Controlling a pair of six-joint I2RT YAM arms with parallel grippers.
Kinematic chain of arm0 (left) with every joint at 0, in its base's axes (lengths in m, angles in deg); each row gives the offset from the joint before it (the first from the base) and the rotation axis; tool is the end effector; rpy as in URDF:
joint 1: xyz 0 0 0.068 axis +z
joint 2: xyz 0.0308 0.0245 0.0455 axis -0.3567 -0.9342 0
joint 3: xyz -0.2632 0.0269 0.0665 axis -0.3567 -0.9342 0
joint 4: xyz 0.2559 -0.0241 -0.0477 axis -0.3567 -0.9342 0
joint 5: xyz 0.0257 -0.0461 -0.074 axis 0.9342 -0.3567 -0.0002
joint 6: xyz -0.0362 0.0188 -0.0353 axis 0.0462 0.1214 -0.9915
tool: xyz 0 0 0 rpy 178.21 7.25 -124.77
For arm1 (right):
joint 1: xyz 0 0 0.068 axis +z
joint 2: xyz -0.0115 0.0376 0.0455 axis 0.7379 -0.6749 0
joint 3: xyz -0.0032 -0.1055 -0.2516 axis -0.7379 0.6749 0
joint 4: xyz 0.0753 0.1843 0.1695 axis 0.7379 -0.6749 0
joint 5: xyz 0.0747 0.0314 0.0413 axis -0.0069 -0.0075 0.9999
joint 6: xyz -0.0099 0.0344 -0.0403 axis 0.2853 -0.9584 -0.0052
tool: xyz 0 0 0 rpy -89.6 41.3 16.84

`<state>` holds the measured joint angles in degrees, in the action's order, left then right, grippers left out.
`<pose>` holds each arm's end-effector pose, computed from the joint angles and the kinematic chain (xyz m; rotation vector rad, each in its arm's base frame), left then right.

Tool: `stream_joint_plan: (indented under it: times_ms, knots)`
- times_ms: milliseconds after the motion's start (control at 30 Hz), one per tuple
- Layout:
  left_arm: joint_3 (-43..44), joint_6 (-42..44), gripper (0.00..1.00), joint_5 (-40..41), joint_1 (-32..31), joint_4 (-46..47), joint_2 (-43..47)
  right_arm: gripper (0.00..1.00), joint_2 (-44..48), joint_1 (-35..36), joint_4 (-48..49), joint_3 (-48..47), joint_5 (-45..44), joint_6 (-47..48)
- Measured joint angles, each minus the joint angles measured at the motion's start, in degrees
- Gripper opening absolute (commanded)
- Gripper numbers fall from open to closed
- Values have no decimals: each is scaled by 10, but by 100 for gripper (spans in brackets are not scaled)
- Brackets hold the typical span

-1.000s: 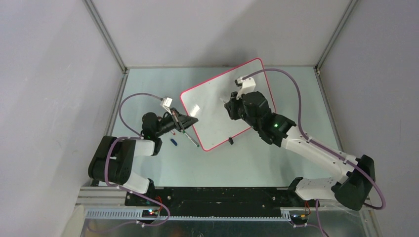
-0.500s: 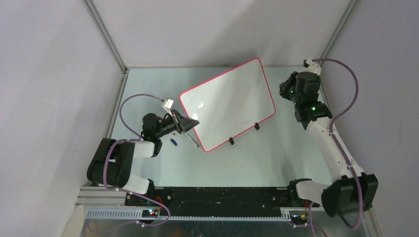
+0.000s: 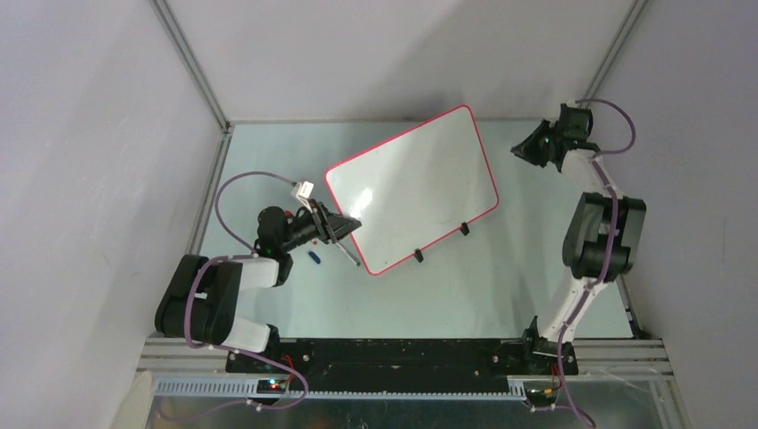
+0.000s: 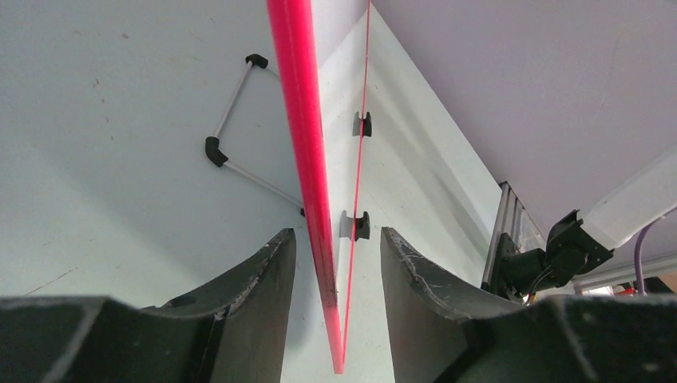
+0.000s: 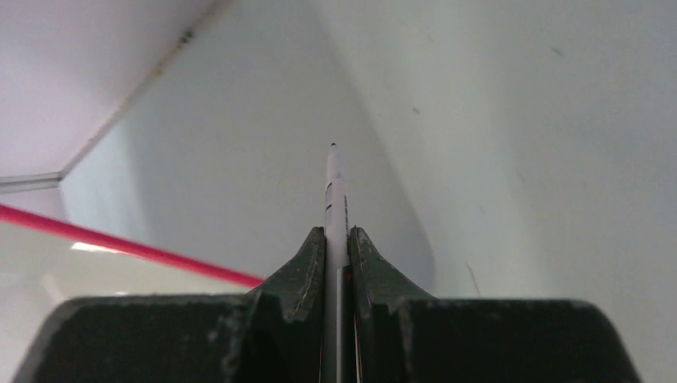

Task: Write a sentence on the whiteboard
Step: Move the whiteboard to the center of the board.

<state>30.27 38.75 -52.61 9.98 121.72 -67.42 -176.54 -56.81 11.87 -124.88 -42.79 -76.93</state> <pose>0.2413 -0.0723 0.1779 0.2331 1.7905 -1.2702 0.4135 -0.0574 0.2598 0.5924 2.1923 0.5003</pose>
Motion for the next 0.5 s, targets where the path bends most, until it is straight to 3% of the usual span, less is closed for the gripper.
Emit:
stream_joint_plan:
  times_ms: [200,467,500]
  knots:
    - [-1,-5,48,0,0,28,-18,0,-131,-3,-30,-149,110,-2]
    - [4,-4,45,0,0,21,-28,0,-188,0,-75,-153,248,-2]
    - [7,-4,40,0,0,17,-28,0,-188,0,-72,-147,267,-3]
